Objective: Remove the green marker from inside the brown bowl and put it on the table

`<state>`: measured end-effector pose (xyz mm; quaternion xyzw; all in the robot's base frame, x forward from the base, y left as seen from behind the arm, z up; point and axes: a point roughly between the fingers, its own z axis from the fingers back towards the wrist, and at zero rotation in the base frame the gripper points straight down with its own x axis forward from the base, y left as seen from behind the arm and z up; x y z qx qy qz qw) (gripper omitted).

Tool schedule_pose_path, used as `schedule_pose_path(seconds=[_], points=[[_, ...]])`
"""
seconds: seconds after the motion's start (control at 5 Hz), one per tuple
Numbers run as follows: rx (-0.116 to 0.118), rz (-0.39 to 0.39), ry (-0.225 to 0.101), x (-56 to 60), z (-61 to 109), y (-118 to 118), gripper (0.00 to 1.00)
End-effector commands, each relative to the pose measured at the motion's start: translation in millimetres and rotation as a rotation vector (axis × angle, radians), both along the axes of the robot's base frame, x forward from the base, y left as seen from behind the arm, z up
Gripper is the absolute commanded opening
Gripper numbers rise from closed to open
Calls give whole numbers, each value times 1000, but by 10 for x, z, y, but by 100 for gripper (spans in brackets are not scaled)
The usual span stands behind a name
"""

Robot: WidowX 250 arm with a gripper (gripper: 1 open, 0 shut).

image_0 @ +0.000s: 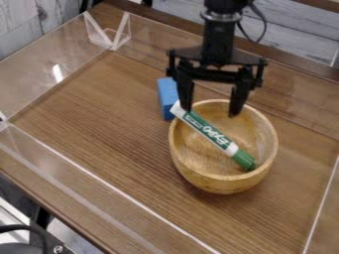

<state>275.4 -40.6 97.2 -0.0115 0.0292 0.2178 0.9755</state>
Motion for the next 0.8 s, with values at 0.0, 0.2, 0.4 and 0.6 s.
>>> schedule_pose_path(seconds=[0.0,0.2,0.4,0.6], points=[[-15,113,-99,29,80,-106,100],[-27,194,-113,19,-20,-167,100],[-32,228,-121,17,-116,-208,100],[-37,250,-126,20,-197,-230,100]])
